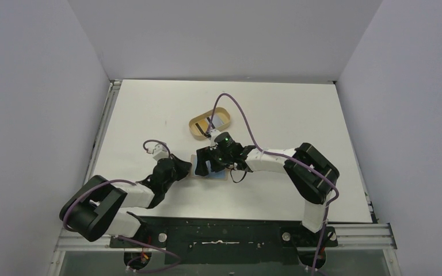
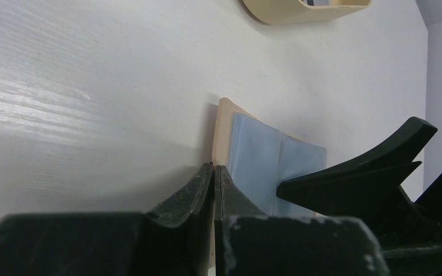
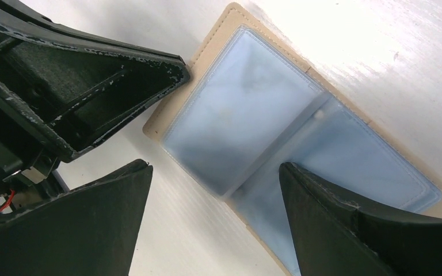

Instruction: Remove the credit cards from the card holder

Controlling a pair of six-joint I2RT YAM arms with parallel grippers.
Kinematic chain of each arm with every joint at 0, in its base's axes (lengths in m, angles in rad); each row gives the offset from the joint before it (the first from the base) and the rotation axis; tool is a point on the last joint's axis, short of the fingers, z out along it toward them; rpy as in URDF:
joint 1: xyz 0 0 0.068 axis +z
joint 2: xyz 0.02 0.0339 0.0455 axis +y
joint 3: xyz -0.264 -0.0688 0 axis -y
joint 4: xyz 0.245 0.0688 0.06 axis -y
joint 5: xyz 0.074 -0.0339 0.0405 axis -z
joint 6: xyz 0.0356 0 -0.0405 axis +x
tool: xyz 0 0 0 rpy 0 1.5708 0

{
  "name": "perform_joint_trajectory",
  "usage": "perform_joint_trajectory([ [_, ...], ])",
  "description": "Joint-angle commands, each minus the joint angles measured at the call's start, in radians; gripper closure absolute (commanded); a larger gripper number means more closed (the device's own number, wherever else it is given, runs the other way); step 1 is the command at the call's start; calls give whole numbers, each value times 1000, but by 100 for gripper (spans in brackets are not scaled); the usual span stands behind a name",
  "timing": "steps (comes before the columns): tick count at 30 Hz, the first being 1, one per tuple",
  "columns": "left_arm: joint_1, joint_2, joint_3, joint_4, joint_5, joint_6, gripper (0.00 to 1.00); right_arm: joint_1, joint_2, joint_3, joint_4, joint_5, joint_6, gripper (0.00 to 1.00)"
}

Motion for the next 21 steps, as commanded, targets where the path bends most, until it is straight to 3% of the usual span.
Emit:
perform_joint_trajectory([
  [1, 0, 17, 31, 106, 57, 1, 100, -3, 6, 19, 17, 23, 10, 12],
  [5, 0, -13, 33, 79, 52, 18, 100, -1, -3, 87, -113, 170, 15, 10],
  [9, -2, -69, 38, 30, 42, 38, 100, 4, 0, 174, -229, 306, 7, 14],
  [21, -3, -110, 46, -14, 31, 53, 100, 70, 12, 248, -278, 317, -55, 16],
])
